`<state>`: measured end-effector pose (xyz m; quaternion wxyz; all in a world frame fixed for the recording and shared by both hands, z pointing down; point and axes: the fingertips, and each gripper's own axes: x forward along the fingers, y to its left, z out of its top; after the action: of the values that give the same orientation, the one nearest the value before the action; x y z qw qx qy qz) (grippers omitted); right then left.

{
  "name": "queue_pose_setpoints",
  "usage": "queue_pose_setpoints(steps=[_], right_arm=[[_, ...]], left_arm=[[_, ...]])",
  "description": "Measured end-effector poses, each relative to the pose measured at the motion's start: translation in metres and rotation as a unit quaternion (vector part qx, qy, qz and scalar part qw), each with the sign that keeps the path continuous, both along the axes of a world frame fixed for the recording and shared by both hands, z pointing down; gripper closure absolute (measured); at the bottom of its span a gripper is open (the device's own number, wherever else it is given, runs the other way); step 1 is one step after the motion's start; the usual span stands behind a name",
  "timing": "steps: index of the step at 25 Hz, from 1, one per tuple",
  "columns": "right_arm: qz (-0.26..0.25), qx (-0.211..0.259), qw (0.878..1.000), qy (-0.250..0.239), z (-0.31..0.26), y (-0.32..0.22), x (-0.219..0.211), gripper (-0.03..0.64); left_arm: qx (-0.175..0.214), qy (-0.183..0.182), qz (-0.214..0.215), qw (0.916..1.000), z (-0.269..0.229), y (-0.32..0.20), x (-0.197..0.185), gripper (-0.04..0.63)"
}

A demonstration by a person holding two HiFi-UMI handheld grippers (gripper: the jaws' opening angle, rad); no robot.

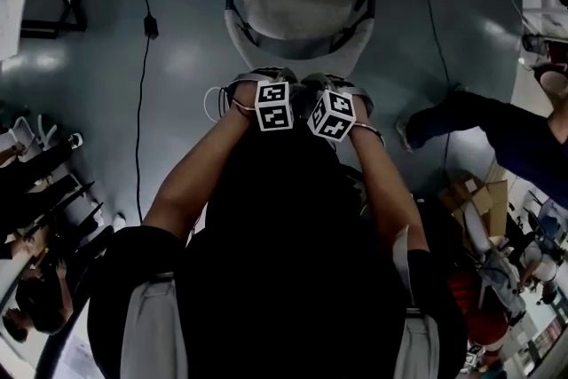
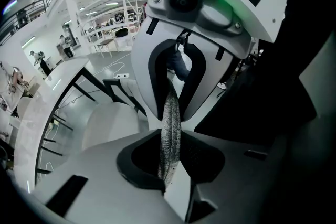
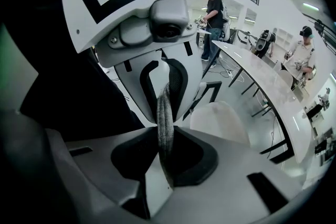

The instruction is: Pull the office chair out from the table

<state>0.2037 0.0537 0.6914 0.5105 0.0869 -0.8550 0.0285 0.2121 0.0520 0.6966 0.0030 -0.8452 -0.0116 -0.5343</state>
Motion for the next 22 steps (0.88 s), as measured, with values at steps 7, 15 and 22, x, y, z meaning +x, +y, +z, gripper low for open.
queue_pose_setpoints(steps=[7, 15, 22], right_arm=[[-0.01, 0.0, 1.0, -0.004, 0.002, 0.037, 0.006, 0.534], [-0.017, -0.003, 1.0, -0.008, 0.002, 0.075, 0.005, 0.534], [-0.014, -0.007, 1.0, -0.007, 0.002, 0.099, -0.005, 0.535]], left_arm=[[0.001, -0.002, -0.01, 0.9999, 0.003, 0.037, 0.006, 0.512], [-0.004, -0.007, -0.018, 0.9998, 0.003, 0.074, 0.005, 0.512], [-0.006, -0.007, -0.013, 0.9999, 0.002, 0.098, -0.006, 0.512]])
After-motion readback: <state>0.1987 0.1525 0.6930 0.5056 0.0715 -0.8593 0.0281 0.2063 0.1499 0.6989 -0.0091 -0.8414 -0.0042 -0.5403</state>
